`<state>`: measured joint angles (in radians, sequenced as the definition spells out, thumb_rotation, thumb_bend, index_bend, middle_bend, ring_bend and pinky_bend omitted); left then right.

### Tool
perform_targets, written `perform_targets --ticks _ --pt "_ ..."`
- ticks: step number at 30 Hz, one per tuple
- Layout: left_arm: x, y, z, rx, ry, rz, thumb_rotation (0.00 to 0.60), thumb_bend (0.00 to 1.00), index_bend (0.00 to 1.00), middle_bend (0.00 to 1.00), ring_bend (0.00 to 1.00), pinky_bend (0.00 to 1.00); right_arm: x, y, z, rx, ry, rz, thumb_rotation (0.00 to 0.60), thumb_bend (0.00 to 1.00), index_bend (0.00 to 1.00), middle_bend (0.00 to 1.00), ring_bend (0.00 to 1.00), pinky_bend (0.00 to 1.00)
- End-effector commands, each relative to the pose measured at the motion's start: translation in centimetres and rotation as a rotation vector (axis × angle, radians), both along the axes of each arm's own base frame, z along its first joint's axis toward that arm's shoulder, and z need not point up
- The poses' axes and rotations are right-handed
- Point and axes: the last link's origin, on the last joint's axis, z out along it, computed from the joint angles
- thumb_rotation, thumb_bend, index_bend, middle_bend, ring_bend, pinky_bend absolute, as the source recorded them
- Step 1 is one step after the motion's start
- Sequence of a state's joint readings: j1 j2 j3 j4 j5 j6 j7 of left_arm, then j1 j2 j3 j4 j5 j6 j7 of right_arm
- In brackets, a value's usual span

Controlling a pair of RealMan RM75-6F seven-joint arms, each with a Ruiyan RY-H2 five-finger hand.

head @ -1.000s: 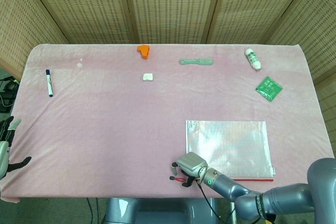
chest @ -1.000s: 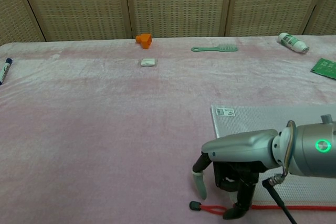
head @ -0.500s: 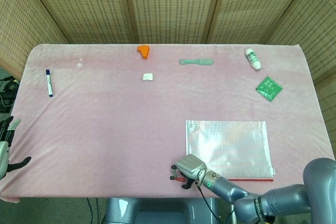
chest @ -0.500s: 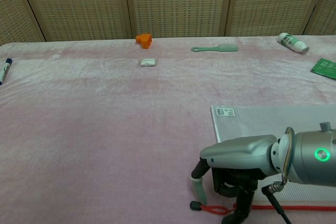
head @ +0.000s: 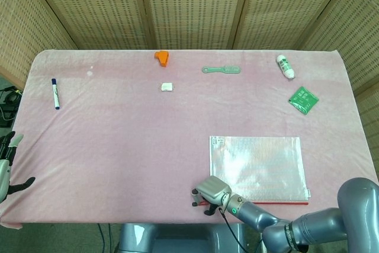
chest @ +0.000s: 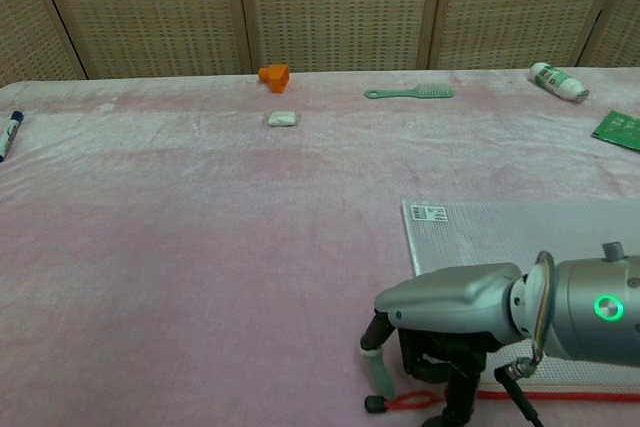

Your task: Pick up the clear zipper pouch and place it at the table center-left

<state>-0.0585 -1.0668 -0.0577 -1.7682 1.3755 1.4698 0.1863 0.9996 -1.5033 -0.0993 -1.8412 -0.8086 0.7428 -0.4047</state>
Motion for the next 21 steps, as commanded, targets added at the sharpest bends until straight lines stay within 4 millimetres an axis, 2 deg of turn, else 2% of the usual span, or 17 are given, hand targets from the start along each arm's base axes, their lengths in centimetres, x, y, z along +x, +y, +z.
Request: perform_targets --ticks 1,21 --pt "0.02 -0.01 0.02 0.001 -0.001 -0.001 0.6 0.0 0.0 0.0 0.0 0.0 -0.05 -0.13 -0.15 -0.018 -0.003 0.014 0.6 0.44 0.51 0.96 0.93 1.0" --pt "0.04 -0.02 0.05 0.001 -0.004 -0.001 0.6 0.0 0.0 0.0 0.0 0.0 -0.61 0.03 -0.95 -0.037 0.008 0.067 0.6 0.5 0.54 0.96 0.93 1.0"
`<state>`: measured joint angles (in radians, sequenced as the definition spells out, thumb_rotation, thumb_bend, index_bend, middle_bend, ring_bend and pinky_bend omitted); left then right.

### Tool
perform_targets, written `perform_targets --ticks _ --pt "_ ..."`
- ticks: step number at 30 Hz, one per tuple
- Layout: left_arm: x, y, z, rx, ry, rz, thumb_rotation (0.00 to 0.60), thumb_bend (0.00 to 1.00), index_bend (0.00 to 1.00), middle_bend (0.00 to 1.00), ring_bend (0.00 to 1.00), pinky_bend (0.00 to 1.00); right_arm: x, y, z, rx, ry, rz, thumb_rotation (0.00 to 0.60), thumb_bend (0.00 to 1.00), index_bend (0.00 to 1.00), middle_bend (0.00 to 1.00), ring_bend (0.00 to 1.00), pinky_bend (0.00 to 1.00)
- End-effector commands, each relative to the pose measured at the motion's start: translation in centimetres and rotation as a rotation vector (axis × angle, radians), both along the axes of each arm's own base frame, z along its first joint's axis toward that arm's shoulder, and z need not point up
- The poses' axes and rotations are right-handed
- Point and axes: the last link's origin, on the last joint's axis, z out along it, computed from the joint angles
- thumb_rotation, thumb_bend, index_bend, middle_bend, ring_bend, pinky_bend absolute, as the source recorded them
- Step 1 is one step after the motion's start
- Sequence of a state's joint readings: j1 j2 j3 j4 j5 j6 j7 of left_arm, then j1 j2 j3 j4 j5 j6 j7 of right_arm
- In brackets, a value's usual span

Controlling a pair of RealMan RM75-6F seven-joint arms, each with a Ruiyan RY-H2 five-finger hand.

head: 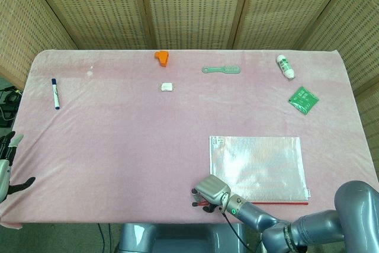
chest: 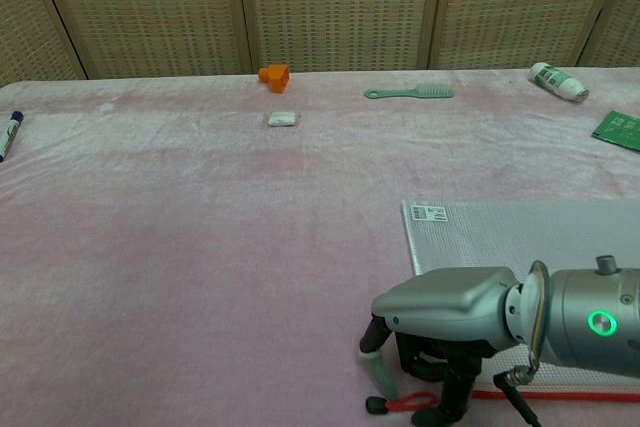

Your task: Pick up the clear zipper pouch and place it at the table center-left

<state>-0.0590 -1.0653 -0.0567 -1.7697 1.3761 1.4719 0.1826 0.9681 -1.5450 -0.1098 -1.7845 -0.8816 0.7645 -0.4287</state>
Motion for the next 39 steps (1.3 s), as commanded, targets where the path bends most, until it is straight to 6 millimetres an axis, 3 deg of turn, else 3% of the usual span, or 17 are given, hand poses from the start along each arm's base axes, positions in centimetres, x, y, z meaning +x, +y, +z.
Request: perform_targets --ticks 1,13,29,34,39 --pt "0.0 0.0 0.0 0.0 -0.002 0.0 0.6 0.0 0.0 0.0 0.0 0.0 -0.1 0.0 -0.1 -0.004 0.0 0.002 0.6 0.5 0.54 0.96 0.93 1.0" --pt "0.0 0.0 0.1 0.001 -0.004 0.0 0.6 0.0 0.0 0.0 0.0 0.0 -0.1 0.1 -0.3 0.002 -0.002 0.001 0.6 0.59 0.57 0.97 0.93 1.0" --pt "0.0 -0.1 0.1 -0.001 -0.003 -0.002 0.6 0.0 0.0 0.0 0.0 0.0 0.2 -0.1 0.5 -0.015 -0.06 -0.023 0.6 0.62 0.67 0.97 0.93 1.0" --pt "0.1 -0.1 0.1 -0.001 -0.005 -0.003 0.6 0.0 0.0 0.0 0.0 0.0 0.5 -0.4 1.2 -0.024 -0.095 -0.039 0.6 0.76 0.7 0.97 0.93 1.0" --pt "0.1 -0.1 0.1 -0.001 -0.009 -0.005 0.6 0.0 0.0 0.0 0.0 0.0 1.0 -0.8 2.1 -0.035 -0.139 -0.058 0.6 0.81 0.74 0.98 0.93 1.0"
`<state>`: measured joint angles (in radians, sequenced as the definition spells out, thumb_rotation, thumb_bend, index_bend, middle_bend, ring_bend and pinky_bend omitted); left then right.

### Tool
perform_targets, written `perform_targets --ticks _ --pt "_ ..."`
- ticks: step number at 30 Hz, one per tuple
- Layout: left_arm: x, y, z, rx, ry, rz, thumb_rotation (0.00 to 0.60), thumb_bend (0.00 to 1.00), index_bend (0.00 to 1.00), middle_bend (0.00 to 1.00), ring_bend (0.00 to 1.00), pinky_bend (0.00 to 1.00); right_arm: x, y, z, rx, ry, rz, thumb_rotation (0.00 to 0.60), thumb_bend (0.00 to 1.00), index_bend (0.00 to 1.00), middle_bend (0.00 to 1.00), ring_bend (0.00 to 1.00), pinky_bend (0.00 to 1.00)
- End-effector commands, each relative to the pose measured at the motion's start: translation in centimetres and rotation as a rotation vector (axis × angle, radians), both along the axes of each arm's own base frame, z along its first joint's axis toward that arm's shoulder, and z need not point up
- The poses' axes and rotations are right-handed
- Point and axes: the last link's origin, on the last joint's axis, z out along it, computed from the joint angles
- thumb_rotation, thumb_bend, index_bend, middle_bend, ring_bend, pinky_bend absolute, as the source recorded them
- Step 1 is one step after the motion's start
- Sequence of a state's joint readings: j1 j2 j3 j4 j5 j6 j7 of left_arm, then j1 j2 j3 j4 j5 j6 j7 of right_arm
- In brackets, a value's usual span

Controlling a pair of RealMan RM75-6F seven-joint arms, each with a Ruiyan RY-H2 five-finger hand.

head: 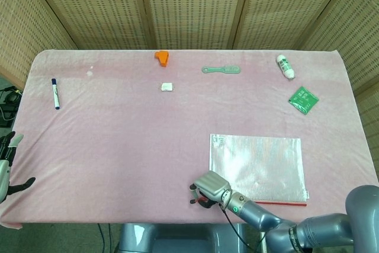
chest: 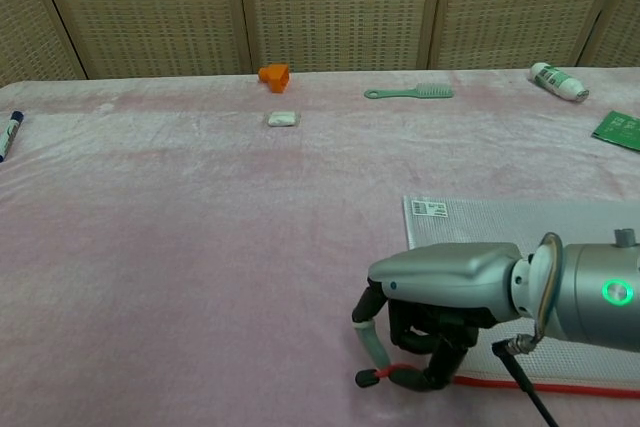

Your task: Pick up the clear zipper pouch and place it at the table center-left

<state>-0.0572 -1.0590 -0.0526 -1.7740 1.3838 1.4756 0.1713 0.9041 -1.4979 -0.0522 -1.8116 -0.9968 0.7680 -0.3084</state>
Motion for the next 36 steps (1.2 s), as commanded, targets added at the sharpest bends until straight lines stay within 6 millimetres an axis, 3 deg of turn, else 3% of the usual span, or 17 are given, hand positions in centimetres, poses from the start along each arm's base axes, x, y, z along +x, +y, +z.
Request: perform_targets --ticks 1,5,8,14,23,29,32,36 --pt "0.0 0.0 0.0 -0.001 -0.002 0.0 0.6 0.0 0.0 0.0 0.0 0.0 0.4 -0.3 0.7 -0.008 -0.031 -0.012 0.6 0.82 0.74 0.98 0.93 1.0" --pt "0.0 0.0 0.1 0.0 -0.006 0.001 0.6 0.0 0.0 0.0 0.0 0.0 1.4 -1.0 1.7 -0.019 -0.083 -0.019 0.6 0.82 0.76 0.98 0.93 1.0" --pt "0.0 0.0 0.3 0.004 -0.014 0.001 0.6 0.0 0.0 0.0 0.0 0.0 3.5 -2.6 3.7 -0.014 -0.18 -0.04 0.6 0.81 0.76 0.98 0.93 1.0" --pt "-0.1 0.0 0.5 0.009 -0.021 0.003 0.6 0.0 0.0 0.0 0.0 0.0 5.4 -4.5 5.8 -0.006 -0.295 -0.083 0.6 0.79 0.77 0.98 0.93 1.0" --pt "-0.2 0.1 0.7 0.013 -0.026 0.008 0.6 0.0 0.0 0.0 0.0 0.0 8.3 -7.1 8.2 0.034 -0.435 -0.197 0.6 0.79 0.77 0.98 0.94 1.0" --pt "-0.4 0.2 0.7 0.011 -0.024 0.015 0.6 0.0 0.0 0.0 0.0 0.0 10.5 -7.7 9.2 0.126 -0.52 -0.317 0.6 0.79 0.77 0.98 0.94 1.0" --pt "-0.6 0.4 0.5 0.005 -0.021 0.02 0.6 0.0 0.0 0.0 0.0 0.0 10.6 -7.9 9.2 0.156 -0.523 -0.36 0.6 0.79 0.77 0.98 0.94 1.0" --pt "-0.6 2.3 -0.3 -0.023 -0.05 -0.042 0.6 0.0 0.0 0.0 0.0 0.0 10.0 -7.9 8.9 0.175 -0.522 -0.408 0.6 0.79 0.77 0.98 0.94 1.0"
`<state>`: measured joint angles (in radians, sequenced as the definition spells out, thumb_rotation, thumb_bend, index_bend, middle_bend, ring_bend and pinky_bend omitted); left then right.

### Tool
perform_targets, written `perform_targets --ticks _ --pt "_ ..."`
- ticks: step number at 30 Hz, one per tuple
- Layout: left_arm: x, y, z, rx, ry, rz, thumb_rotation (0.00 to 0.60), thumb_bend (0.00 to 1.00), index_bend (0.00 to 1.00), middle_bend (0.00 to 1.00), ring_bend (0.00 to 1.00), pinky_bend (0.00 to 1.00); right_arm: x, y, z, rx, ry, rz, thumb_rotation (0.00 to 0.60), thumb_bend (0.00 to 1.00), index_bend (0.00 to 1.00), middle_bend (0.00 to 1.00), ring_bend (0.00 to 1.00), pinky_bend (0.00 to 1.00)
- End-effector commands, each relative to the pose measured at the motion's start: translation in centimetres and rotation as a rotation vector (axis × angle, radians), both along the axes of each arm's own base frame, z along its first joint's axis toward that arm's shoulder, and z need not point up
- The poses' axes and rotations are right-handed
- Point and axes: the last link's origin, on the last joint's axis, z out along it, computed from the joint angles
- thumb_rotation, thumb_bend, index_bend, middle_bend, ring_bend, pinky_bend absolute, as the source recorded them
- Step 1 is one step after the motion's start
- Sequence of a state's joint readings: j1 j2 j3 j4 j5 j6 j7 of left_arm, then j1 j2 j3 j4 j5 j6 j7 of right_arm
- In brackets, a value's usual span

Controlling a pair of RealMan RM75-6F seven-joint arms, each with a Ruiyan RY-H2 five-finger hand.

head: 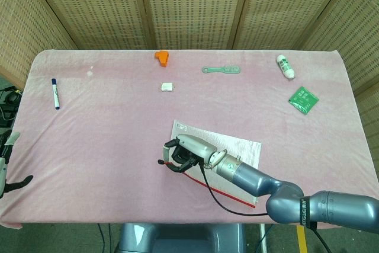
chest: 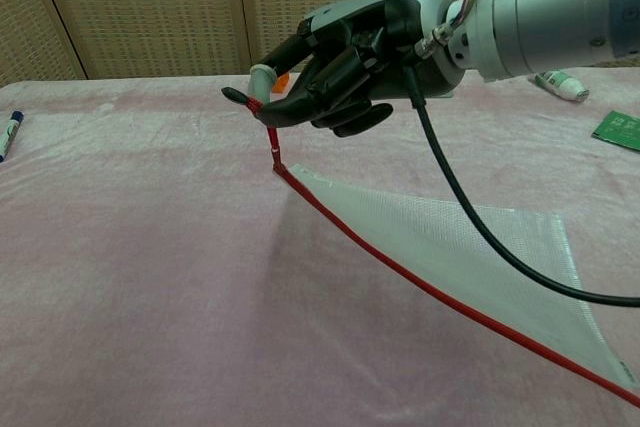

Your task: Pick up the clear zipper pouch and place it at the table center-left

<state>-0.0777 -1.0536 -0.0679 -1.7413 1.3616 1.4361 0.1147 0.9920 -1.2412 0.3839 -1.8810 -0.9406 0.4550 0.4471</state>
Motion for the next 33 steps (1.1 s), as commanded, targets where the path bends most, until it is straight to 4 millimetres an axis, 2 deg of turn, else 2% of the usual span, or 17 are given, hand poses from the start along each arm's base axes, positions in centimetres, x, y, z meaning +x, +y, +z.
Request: perform_targets --ticks 1,6,7,9,10,13,16,19,23,33 --pt "0.1 1.9 -0.8 -0.021 -0.037 -0.07 0.6 0.0 0.0 0.0 0.0 0.0 -0.3 -0.1 0.0 0.004 0.001 -0.01 0.6 0.79 0.77 0.98 0.94 1.0" --pt "1.1 5.5 -3.2 -0.103 -0.124 -0.215 0.6 0.0 0.0 0.0 0.0 0.0 -0.7 -0.1 0.1 -0.005 -0.015 -0.029 0.6 0.79 0.77 0.98 0.94 1.0" --pt "1.5 6.2 -3.8 -0.117 -0.141 -0.248 0.6 0.0 0.0 0.05 0.01 0.01 -0.8 -0.2 0.1 -0.005 -0.019 -0.038 0.6 0.79 0.77 0.98 0.94 1.0" --pt "2.6 7.8 -5.5 -0.161 -0.198 -0.326 0.6 0.0 0.0 0.24 0.13 0.13 -0.9 -0.4 0.1 -0.007 -0.029 -0.06 0.6 0.79 0.77 0.98 0.94 1.0" --pt "2.9 8.4 -6.1 -0.179 -0.222 -0.352 0.6 0.0 0.0 0.41 0.27 0.26 -0.9 -0.5 0.1 -0.008 -0.03 -0.066 0.6 0.79 0.77 0.98 0.94 1.0" --pt "4.6 10.7 -8.8 -0.237 -0.311 -0.438 0.6 0.0 0.04 0.76 0.61 0.58 -1.0 -0.7 0.2 -0.02 -0.033 -0.081 0.6 0.79 0.77 0.98 0.94 1.0" --pt "6.1 12.1 -11.2 -0.284 -0.376 -0.486 0.6 0.0 0.18 0.89 0.76 0.74 -1.1 -0.8 0.3 -0.028 -0.032 -0.09 0.6 0.79 0.77 0.98 0.94 1.0" --pt "7.5 13.1 -13.0 -0.325 -0.438 -0.503 0.6 0.0 0.24 0.93 0.8 0.79 -1.2 -0.8 0.4 -0.036 -0.025 -0.095 0.6 0.79 0.77 0.98 0.94 1.0" --pt "10.4 14.5 -15.9 -0.418 -0.531 -0.498 0.6 0.0 0.28 0.94 0.81 0.81 -1.1 -1.3 0.6 -0.07 -0.03 -0.125 0.6 0.79 0.77 0.99 0.94 1.0" --pt "14.6 14.9 -19.4 -0.55 -0.785 -0.432 0.6 0.0 0.35 0.95 0.81 0.81 -1.2 -2.0 1.1 -0.098 -0.023 -0.169 0.6 0.79 0.77 0.99 0.94 1.0"
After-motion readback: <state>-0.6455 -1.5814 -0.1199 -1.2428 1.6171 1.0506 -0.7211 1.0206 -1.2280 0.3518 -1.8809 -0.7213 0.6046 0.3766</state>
